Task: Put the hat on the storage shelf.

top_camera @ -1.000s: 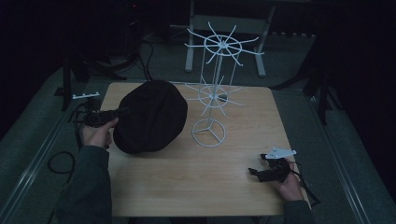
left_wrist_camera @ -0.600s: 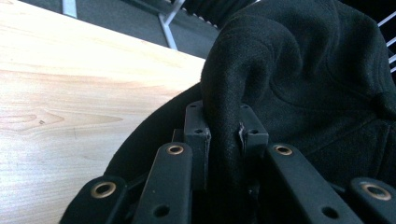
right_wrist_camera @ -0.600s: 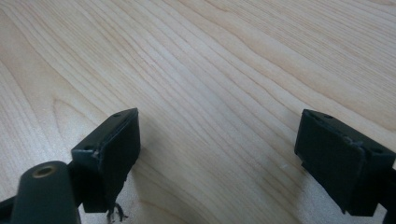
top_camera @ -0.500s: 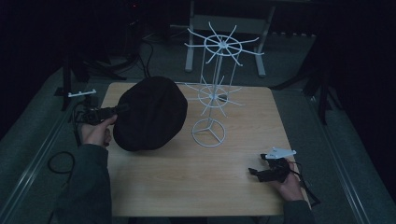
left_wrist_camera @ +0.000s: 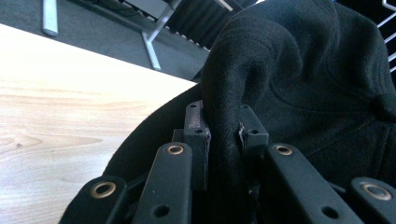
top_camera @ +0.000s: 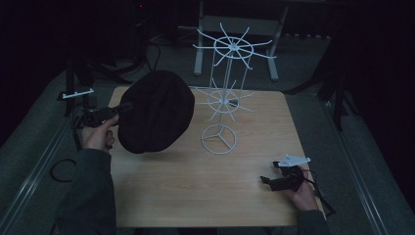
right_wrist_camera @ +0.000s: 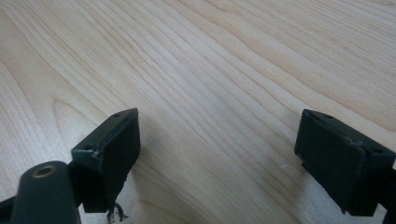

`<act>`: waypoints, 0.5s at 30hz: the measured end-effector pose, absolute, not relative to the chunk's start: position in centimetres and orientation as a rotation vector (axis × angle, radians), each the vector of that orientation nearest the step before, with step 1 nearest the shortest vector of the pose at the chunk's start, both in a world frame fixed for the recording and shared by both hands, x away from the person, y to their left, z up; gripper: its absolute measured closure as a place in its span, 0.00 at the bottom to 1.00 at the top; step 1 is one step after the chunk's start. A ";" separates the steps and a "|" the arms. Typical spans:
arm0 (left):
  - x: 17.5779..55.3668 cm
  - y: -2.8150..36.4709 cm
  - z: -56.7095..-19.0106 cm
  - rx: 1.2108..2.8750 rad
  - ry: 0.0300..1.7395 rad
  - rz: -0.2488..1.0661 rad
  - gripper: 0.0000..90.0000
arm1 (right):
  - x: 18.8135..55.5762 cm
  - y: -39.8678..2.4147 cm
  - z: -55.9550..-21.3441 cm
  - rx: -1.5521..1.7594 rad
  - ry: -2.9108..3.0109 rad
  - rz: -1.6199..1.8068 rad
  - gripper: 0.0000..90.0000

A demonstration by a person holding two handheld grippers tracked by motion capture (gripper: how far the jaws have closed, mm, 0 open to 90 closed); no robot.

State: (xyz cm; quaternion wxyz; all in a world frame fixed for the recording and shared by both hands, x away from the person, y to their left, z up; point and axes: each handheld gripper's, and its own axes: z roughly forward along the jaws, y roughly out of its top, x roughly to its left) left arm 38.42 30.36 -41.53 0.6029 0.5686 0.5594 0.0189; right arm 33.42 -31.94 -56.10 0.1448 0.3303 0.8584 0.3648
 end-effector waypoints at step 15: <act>39.2 29.4 -40.2 1.259 1.236 -0.004 0.88 | 33.4 -31.9 -56.1 0.951 2.472 1.053 0.16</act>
